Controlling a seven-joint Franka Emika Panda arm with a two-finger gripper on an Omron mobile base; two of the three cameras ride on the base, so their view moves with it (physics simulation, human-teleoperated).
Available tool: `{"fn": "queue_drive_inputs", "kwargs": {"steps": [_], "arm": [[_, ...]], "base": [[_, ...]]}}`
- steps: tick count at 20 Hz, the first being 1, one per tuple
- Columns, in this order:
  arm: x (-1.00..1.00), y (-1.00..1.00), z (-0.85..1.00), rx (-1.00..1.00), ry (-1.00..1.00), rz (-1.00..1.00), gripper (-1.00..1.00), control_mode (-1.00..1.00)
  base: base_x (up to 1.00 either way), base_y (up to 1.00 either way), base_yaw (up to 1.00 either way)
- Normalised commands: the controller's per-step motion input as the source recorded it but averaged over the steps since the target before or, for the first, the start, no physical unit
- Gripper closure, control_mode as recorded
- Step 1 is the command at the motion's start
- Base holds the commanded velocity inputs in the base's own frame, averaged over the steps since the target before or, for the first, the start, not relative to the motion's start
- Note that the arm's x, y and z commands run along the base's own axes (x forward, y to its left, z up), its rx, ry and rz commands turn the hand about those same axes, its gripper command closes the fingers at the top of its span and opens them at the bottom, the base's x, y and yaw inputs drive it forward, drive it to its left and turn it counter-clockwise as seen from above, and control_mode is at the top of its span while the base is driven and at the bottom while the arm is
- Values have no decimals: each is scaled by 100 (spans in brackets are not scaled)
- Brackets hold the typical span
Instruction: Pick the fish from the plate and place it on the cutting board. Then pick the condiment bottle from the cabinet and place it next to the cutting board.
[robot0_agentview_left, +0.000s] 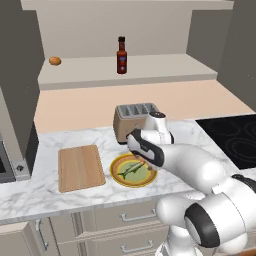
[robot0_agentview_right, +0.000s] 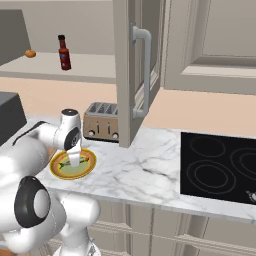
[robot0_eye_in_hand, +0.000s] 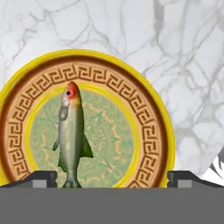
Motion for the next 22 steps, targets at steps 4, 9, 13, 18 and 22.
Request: {"fn": "queue_drive_inputs", "kwargs": {"steps": [4,9,13,18,22], "arm": [[19,10,-20,0,1,0,-100,-100],[16,3,-26,0,0,0,-100,-100],[12,0,-26,0,0,0,-100,-100],[11,0,-17,1,0,0,-100,-100],[13,0,-15,1,0,0,-100,-100]], "base": [[0,0,0],[0,0,0],[0,0,0],[0,0,0],[0,0,0]]}}
